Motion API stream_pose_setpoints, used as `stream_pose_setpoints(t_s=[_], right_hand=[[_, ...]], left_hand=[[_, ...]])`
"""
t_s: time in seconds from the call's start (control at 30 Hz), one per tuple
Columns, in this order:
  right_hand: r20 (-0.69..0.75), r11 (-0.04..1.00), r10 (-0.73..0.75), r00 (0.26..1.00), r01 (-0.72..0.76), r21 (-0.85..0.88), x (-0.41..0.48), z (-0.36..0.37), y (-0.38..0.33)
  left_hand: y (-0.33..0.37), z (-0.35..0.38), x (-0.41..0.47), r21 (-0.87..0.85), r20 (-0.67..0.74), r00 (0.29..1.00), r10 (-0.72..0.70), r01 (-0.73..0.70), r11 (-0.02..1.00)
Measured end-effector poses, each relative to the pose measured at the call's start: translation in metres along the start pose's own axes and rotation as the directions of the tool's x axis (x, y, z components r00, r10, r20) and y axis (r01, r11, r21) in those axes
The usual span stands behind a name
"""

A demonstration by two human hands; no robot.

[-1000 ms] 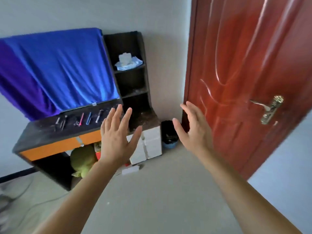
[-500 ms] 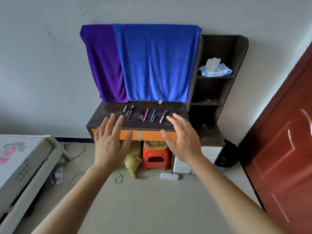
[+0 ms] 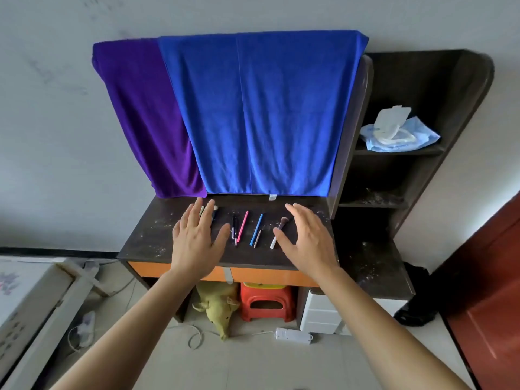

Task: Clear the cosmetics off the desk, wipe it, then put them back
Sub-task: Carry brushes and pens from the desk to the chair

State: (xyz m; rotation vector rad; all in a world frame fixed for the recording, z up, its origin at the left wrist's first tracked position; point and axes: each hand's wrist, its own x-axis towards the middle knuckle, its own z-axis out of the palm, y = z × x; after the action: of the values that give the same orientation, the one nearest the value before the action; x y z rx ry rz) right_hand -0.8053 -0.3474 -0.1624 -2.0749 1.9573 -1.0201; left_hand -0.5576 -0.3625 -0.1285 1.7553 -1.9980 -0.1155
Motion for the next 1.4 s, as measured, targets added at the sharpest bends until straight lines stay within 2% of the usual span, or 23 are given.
stream_pose_setpoints(t_s=[0.17,0.33,0.53,0.67,0.83,0.93,1.03,1.13,1.23,1.4], right_hand=[[0.065,0.996,0.091,0.994,-0.089,-0.033,0.068,0.025,0.043],[0.109,0.982,0.177,0.978,-0.168,-0.085,0.109,0.059,0.067],[0.110,0.929,0.355,0.928,-0.337,-0.155,0.141,0.107,0.078],[0.100,0.843,0.530,0.842,-0.510,-0.171,0.134,0.136,0.079],[0.170,0.686,0.727,0.665,-0.691,-0.227,0.107,0.159,0.092],[0.211,0.610,0.792,0.573,-0.746,-0.265,0.096,0.168,0.108],[0.273,0.585,0.809,0.520,-0.751,-0.306,0.094,0.179,0.126],[0.286,0.543,0.838,0.465,-0.762,-0.351,0.098,0.194,0.138],[0.258,0.531,0.847,0.464,-0.755,-0.386,0.106,0.210,0.144],[0.289,0.635,0.772,0.566,-0.659,-0.404,0.116,0.233,0.143]], left_hand=[[0.001,0.037,0.071,-0.009,0.092,0.996,-0.018,0.019,1.000],[-0.027,0.080,0.118,-0.048,0.199,0.979,-0.039,0.049,0.998],[-0.063,0.138,0.179,-0.079,0.390,0.921,0.020,0.012,0.997],[-0.080,0.178,0.206,-0.102,0.535,0.840,0.086,-0.036,0.994],[-0.082,0.223,0.214,-0.120,0.676,0.721,0.152,-0.096,0.988],[-0.077,0.246,0.210,-0.107,0.722,0.674,0.154,-0.111,0.988],[-0.072,0.265,0.202,-0.082,0.745,0.659,0.101,-0.059,0.995],[-0.066,0.277,0.193,-0.004,0.752,0.657,-0.057,0.092,0.996],[-0.061,0.290,0.184,0.061,0.746,0.651,-0.141,0.145,0.988],[-0.057,0.304,0.182,0.077,0.727,0.673,-0.137,0.118,0.990]])
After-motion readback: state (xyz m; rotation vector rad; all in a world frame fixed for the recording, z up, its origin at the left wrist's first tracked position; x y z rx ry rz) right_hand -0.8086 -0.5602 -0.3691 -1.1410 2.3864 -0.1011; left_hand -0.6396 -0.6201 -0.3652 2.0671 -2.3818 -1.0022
